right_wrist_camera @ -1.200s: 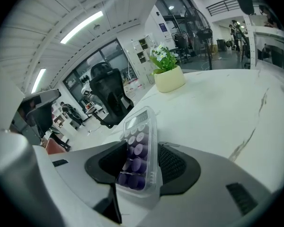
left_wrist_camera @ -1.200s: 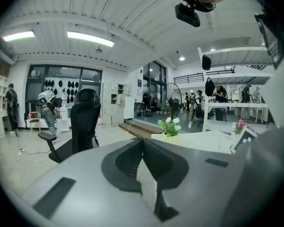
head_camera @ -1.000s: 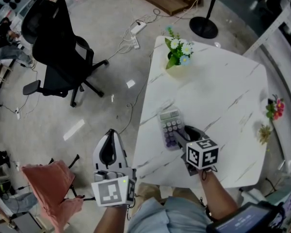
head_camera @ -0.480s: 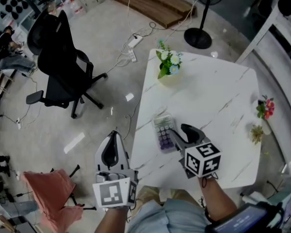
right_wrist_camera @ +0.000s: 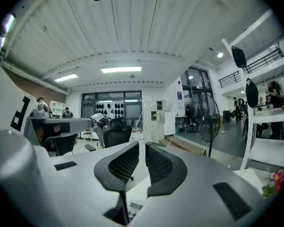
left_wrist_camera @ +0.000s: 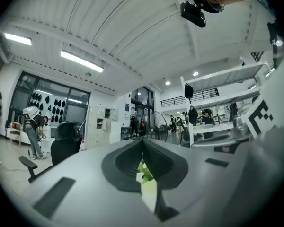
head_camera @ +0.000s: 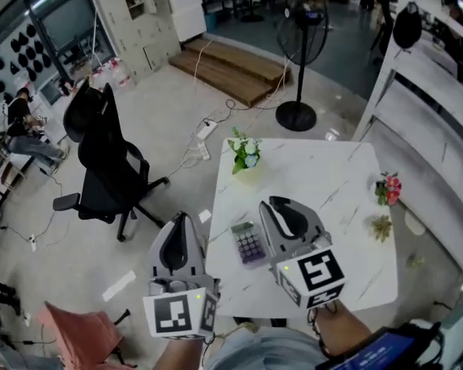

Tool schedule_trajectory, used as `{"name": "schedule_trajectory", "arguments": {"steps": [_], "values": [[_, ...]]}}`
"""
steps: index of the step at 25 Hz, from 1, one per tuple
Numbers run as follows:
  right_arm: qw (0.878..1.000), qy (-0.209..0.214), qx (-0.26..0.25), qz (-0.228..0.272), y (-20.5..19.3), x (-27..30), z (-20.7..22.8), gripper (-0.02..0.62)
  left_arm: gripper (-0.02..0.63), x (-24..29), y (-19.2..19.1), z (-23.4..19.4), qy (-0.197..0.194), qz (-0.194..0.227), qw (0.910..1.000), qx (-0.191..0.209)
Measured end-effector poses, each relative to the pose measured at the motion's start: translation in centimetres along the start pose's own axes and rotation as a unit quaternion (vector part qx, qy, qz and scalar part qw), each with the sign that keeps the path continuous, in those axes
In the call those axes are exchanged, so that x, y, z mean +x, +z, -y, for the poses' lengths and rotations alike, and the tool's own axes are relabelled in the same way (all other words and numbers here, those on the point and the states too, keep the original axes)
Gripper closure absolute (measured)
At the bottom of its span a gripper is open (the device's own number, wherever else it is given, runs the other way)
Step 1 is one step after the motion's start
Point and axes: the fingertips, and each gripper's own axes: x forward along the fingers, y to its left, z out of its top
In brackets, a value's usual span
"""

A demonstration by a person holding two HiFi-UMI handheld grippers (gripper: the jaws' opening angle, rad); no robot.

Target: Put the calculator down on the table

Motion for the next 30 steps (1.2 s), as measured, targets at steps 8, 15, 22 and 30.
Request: {"name": "schedule_trajectory", "arguments": {"steps": [8, 15, 22, 30], "values": [[0.997, -0.019, -0.033, 0.069, 4.1, -3.1, 0.7, 0.577, 0.598, -0.5, 3.7, 2.6, -0.022, 0.048, 0.9985, 0.012], [0.994, -0.027, -0.049, 0.093, 5.1, -4.5, 0.6, 0.580, 0.598, -1.3, 4.3, 3.7, -0.029, 0.060, 0.9977, 0.013], [0.994, -0.024, -0.047, 0.098, 5.2, -4.9, 0.5, 0.578, 0.598, -1.6, 4.1, 4.2, -0.033, 0.061, 0.9975, 0.013], [0.995, -0.023, -0.043, 0.092, 4.7, -4.7, 0.6, 0.578, 0.598, -1.3, 3.6, 4.1, -0.033, 0.053, 0.9980, 0.013]]}}
